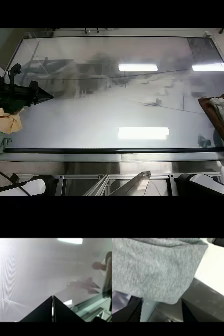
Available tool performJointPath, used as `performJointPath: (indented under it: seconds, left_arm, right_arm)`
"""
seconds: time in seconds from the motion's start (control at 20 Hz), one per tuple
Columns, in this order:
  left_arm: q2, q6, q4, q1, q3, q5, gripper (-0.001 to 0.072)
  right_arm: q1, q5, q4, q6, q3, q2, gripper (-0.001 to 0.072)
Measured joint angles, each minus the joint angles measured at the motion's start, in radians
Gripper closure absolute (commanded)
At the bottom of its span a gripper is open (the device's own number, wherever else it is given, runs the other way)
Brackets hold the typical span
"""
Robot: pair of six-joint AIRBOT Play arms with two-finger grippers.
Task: Fold the shirts.
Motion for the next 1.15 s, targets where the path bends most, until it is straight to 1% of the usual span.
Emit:
performJointPath:
  seconds: [0.05, 0.1, 0.15, 0.25, 0.35, 0.5, 0.55, 0.6, 0.7, 0.85, 0.95, 1.15]
  left_arm:
    - [0.0, -0.002, 0.0, 0.0, 0.0, 0.0, 0.0209]
    - [0.0, -0.006, 0.0, 0.0, 0.0, 0.0, 0.0111]
    - [0.0, -0.008, 0.0, 0.0, 0.001, 0.0, 0.0096]
    - [0.0, -0.011, 0.0, 0.0, 0.012, 0.004, 0.0097]
    - [0.0, -0.012, 0.008, 0.001, 0.053, 0.011, 0.0096]
    - [0.0, -0.043, 0.07, 0.01, 0.166, 0.011, 0.0097]
    - [0.0, -0.053, 0.092, 0.013, 0.203, 0.01, 0.0097]
    - [0.0, -0.064, 0.109, 0.014, 0.236, 0.009, 0.0098]
    - [0.001, -0.077, 0.131, 0.014, 0.282, 0.016, 0.0097]
    - [0.001, -0.09, 0.151, 0.009, 0.315, 0.021, 0.0097]
    - [0.001, -0.092, 0.156, 0.007, 0.323, 0.025, 0.0097]
    - [0.001, -0.098, 0.161, 0.007, 0.331, 0.027, 0.0097]
  right_arm:
    - [0.0, 0.016, 0.03, 0.011, 0.0, 0.03, 0.0175]
    - [0.005, 0.022, 0.075, 0.016, 0.0, 0.062, 0.0176]
    - [0.019, 0.022, 0.141, 0.017, -0.001, 0.099, 0.0181]
    - [0.084, 0.022, 0.289, -0.01, -0.001, 0.163, 0.0181]
    - [0.214, 0.009, 0.42, -0.038, -0.001, 0.214, 0.0181]
    - [0.48, -0.032, 0.518, -0.072, -0.001, 0.244, 0.0184]
    - [0.568, -0.053, 0.537, -0.081, -0.001, 0.245, 0.0244]
    - [0.649, -0.078, 0.55, -0.085, -0.001, 0.243, 0.0357]
    - [0.795, -0.142, 0.567, -0.09, -0.001, 0.23, 0.0361]
    - [0.935, -0.196, 0.586, -0.096, -0.002, 0.208, 0.0361]
    - [0.993, -0.214, 0.594, -0.097, -0.002, 0.195, 0.0361]
    - [1.042, -0.229, 0.6, -0.1, -0.002, 0.177, 0.0362]
